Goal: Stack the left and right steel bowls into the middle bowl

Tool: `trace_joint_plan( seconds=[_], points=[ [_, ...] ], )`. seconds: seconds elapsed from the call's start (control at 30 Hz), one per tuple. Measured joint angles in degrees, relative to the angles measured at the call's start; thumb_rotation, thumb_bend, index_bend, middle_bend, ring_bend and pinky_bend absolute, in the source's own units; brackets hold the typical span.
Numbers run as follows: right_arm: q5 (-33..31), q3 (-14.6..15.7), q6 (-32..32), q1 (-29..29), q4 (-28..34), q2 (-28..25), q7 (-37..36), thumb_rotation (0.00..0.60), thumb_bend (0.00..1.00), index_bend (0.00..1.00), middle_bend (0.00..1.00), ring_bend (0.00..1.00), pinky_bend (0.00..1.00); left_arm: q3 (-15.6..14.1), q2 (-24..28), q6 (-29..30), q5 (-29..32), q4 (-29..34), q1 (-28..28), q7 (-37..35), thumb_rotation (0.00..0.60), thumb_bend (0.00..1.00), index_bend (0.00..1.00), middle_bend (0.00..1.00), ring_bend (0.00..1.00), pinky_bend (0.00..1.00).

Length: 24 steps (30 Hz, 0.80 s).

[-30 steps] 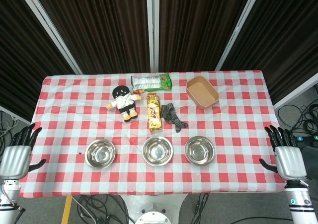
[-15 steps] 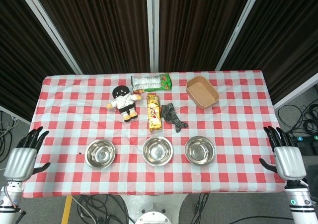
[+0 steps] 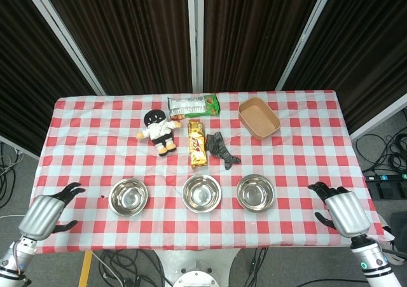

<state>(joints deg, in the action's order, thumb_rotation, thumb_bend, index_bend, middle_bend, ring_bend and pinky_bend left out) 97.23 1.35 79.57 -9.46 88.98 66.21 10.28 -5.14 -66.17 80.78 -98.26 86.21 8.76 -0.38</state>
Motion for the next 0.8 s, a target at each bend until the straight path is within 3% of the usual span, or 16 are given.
trace_joint_plan(
  seconds=[0.3,0.53,0.8],
  points=[
    [-0.5,1.3,-4.5,-1.6,0.1,2.3,3.5,0.600,0.10,0.38,0.41,0.68,0.66,-2.4,0.1,-5.3,0.4,1.3,0.9,5.7,0.600,0.06,0.35,0.35,0.69,0.83],
    [-1.3,0.5,-8.4,-4.1,2.7,3.6,7.0,0.600,0.10,0.41,0.41,0.69,0.66,-2.2,-0.2,-10.2,7.1,6.8,0.8,8.0,0.600,0.06,0.35,0.35,0.69,0.82],
    [-4.8,-0.4,-14.4,-7.4,6.4,5.3,12.3,0.600,0.10,0.41,0.42,0.69,0.66,-2.0,-1.0,-12.6,7.6,8.9,2.2,11.2,0.600,0.08,0.35,0.35,0.69,0.82]
  ],
)
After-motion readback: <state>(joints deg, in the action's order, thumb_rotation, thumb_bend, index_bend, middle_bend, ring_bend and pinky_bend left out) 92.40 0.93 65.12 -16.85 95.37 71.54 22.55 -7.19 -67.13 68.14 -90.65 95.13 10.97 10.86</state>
